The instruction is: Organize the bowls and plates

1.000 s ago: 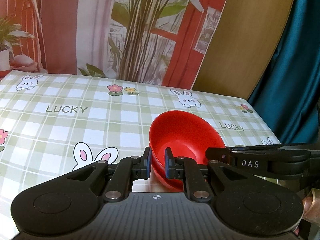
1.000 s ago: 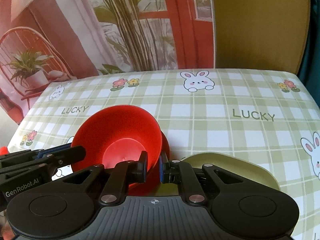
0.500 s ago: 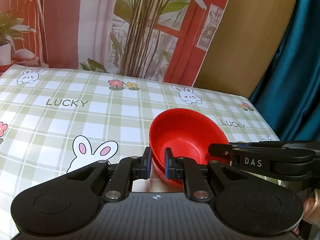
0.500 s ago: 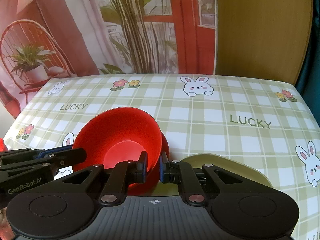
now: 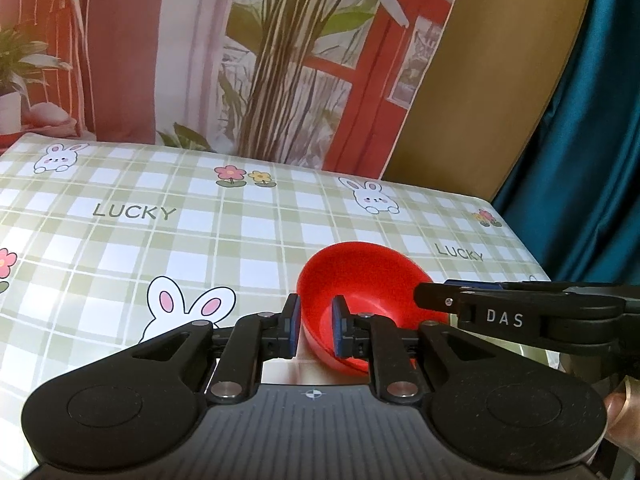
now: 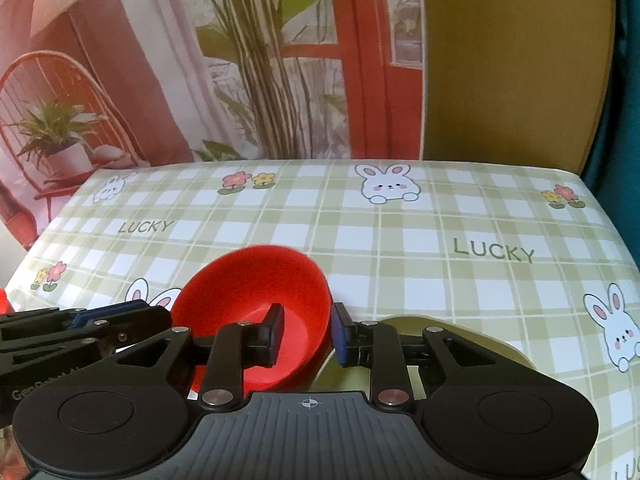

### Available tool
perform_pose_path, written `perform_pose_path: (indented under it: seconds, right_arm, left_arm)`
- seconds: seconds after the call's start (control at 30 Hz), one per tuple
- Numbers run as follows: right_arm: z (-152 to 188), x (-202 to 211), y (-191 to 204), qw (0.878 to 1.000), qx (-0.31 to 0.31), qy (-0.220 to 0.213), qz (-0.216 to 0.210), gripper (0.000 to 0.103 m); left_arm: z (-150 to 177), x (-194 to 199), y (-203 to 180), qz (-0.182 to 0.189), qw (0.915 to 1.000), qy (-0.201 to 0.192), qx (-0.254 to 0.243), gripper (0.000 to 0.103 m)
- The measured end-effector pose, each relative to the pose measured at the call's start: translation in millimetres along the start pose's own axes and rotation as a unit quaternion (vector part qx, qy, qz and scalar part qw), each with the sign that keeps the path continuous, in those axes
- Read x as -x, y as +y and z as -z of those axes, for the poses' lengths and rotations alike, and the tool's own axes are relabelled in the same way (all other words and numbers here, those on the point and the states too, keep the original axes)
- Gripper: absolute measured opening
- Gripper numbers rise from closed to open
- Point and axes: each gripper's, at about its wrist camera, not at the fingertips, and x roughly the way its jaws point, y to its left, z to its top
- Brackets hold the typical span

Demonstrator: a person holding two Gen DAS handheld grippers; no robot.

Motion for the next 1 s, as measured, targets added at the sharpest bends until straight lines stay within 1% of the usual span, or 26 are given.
perform_pose_path:
  seconds: [0.07,0.1,0.13,0.17,0.3,0.4,0.5,0.63,0.8,0.9,1.0]
  right_arm:
    - [0,2,-1,1.0,-0.002,-0.003,0.002,0.025]
    - [-1,3,-1,1.0,-0.003,-0.005,0.004,0.025]
    - [0,5,-1,1.0,-0.004,-0.007,0.005,0.025]
    - [-1,6,-1,1.0,-0.005,-0.01,0.006,0.025]
    - [-3,14,2,1.0,-0.007,-0.021,0.005,0.025]
    - [-4,20,10,1.0,-0.001,-0.031,0.001,0.025]
    - [-8,24,22,0.999,0.008,-0.04,-0.006,0.025]
    - [-14,24,45,0.998,0.025,-0.049,-0.021,0.025]
    - [-22,20,87,0.995,0.055,-0.063,-0.053,0.025]
    - [-27,16,113,0.993,0.064,-0.066,-0.079,0.025]
    - [-28,8,142,0.99,0.071,-0.063,-0.103,0.025]
  left_arm:
    - [0,1,1,-0.005,1.0,0.0,0.002,0.019]
    - [0,3,2,-0.007,1.0,0.001,0.003,0.022]
    - [-1,4,3,-0.01,0.9999,0.001,0.005,0.028]
    - [-1,5,4,-0.012,0.9999,0.001,0.006,0.03]
    - [-3,14,7,-0.021,0.9998,-0.004,0.004,0.032]
    - [-7,23,12,-0.035,0.9994,-0.008,0.003,0.033]
    - [-14,34,22,-0.064,0.9979,-0.011,0.005,0.036]
    - [-20,56,46,-0.105,0.994,-0.027,0.018,0.037]
    - [-22,81,76,-0.159,0.9862,-0.028,0.036,0.043]
    - [-23,94,96,-0.194,0.9799,-0.029,0.037,0.044]
    - [-25,108,115,-0.212,0.9756,-0.032,0.048,0.045]
